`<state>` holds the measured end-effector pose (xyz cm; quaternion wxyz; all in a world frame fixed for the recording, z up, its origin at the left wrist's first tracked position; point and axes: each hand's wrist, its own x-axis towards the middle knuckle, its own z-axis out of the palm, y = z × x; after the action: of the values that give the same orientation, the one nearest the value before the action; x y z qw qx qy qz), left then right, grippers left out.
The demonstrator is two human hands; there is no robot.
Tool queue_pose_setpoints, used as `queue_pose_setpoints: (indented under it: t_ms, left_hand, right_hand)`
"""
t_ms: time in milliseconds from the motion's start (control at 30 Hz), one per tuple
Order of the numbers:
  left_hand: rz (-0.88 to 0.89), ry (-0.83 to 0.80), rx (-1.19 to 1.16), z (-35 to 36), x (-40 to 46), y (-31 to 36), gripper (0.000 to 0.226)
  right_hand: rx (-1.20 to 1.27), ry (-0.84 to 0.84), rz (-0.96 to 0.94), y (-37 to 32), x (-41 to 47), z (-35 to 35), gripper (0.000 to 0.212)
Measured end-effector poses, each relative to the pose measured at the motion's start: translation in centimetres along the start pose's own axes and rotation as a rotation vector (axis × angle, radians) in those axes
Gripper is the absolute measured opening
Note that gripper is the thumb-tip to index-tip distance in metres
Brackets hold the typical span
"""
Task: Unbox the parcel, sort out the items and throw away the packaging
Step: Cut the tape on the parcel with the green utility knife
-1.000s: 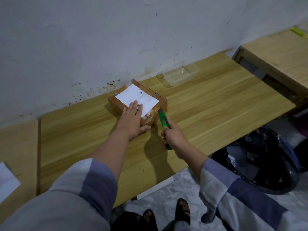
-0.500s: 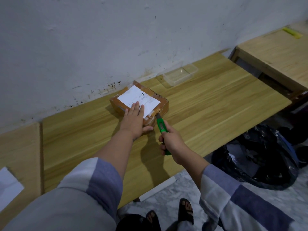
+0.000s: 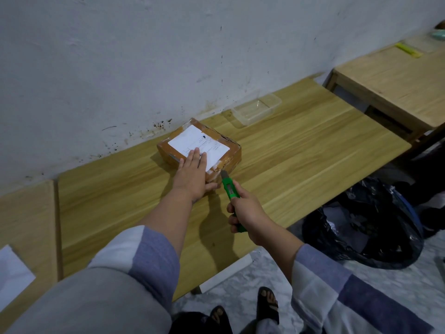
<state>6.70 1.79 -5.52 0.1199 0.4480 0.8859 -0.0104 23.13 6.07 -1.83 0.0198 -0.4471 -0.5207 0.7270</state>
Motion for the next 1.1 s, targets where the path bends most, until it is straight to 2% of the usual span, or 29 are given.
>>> queue_pose_setpoints:
  t_ms: [400,467,600,667,767,867,1100]
  left_hand:
    - [0.011,0.006,0.054,0.0,-0.1,0.0,0.094]
    - [0.012,0.002,0.034,-0.1,0.0,-0.1,0.096]
    - [0.019,-0.017,0.006,-0.1,-0.1,-0.1,0.102]
    - [0.020,-0.011,0.010,0.0,-0.1,-0.2,0.102]
    - [0.028,-0.009,0.012,0.0,-0.1,-0.2,0.102]
    - [0.043,-0.013,0.015,0.0,-0.3,-0.4,0.102]
    - [0.043,-0.004,-0.028,0.1,-0.5,-0.7,0.104]
  right_hand:
    - [-0.018,-0.022,-0.016,1.5,-1.6,0.9,0.066]
    - [-0.007,0.034,-0.023,1.4,-1.6,0.9,0.065]
    - [0.016,0.087,-0.036,-1.3,-0.4,-1.4,0.041]
    - [0.008,0.101,-0.057,-2.5,0.0,-2.4,0.037]
    - [-0.044,0.136,-0.080,-2.7,0.6,-3.1,0.039]
    - [0.004,0.157,-0.065,-2.7,1.1,-3.3,0.038]
    - [-0.003,0.040,-0.042,-5.2,1.2,-3.8,0.057]
